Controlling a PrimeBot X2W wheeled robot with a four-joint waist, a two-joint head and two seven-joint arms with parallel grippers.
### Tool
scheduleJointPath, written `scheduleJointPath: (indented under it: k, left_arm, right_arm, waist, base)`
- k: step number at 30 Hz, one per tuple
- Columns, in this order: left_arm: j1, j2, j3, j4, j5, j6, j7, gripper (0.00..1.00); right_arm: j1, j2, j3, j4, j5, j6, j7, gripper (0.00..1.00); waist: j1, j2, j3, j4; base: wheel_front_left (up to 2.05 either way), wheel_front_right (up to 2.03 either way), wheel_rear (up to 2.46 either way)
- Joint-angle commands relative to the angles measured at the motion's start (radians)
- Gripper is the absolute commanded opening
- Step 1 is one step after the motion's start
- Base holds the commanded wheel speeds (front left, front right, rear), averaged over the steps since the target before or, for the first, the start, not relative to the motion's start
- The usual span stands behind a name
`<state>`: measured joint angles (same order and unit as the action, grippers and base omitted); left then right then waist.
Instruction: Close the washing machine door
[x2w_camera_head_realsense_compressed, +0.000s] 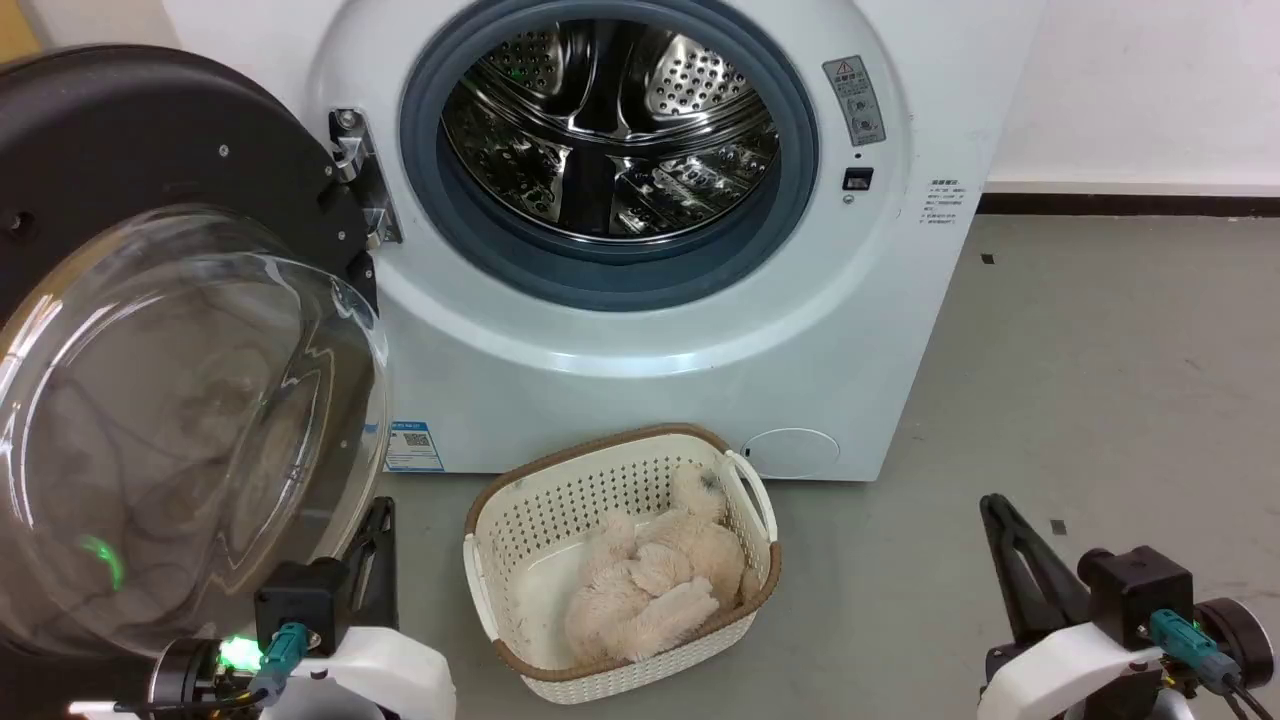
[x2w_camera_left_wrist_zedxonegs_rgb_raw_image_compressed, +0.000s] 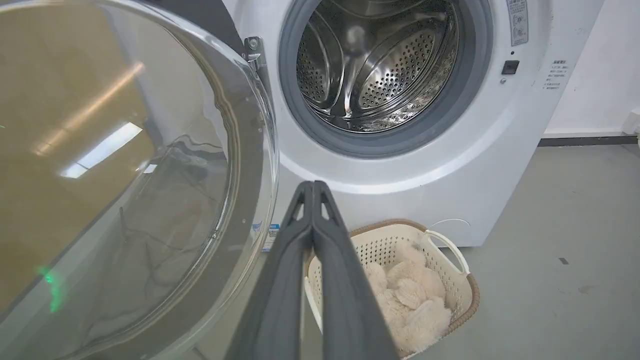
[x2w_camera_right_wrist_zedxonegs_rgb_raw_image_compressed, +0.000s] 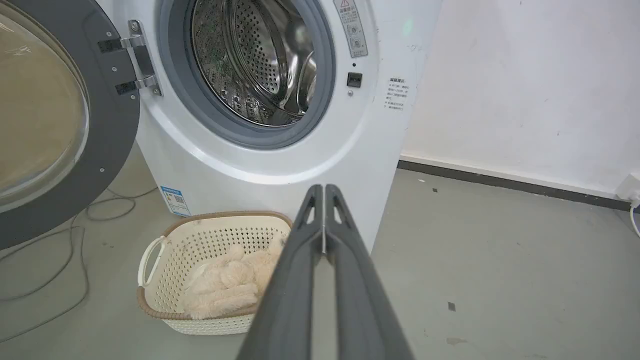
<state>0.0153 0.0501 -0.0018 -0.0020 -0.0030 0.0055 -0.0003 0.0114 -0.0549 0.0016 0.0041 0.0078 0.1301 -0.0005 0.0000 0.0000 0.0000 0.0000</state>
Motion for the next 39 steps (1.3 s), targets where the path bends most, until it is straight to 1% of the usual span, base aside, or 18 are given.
scheduleJointPath:
  k: [1, 2, 13, 22, 39]
  left_arm:
    - [0.0, 0.0, 0.0, 0.0, 0.0, 0.0, 0.0, 0.0]
    - [0.0, 0.0, -0.001, 0.0, 0.0, 0.001, -0.001, 1.0]
    - [0.002, 0.0, -0.006, -0.001, -0.009, 0.007, -0.019, 1.0]
    - [0.003, 0.0, -0.01, -0.003, -0.017, 0.013, -0.038, 1.0]
    - [0.012, 0.0, -0.007, -0.009, -0.029, 0.023, -0.074, 1.0]
  right_arm:
    - [0.0, 0.0, 0.0, 0.0, 0.0, 0.0, 0.0, 0.0]
    - [0.0, 0.0, 0.001, 0.001, 0.001, 0.0, -0.001, 1.0]
    - [0.004, 0.0, -0.005, -0.001, 0.017, 0.0, -0.019, 1.0]
    - [0.007, 0.001, -0.009, -0.006, 0.027, 0.0, -0.038, 1.0]
    - [0.014, 0.001, 0.004, -0.011, 0.039, 0.0, -0.074, 1.0]
  waist:
    - [0.0, 0.0, 0.0, 0.0]
    - [0.0001, 0.0, 0.0, 0.0]
    - [0.0, 0.0, 0.001, 0.003]
    - [0.0, 0.0, 0.002, 0.018]
    - [0.0, 0.0, 0.0, 0.094]
  base:
    - [0.0, 0.0, 0.0]
    - [0.0, 0.0, 0.0]
    - [0.0, 0.0, 0.0]
    - [0.0, 0.0, 0.0]
    - [0.0, 0.0, 0.0]
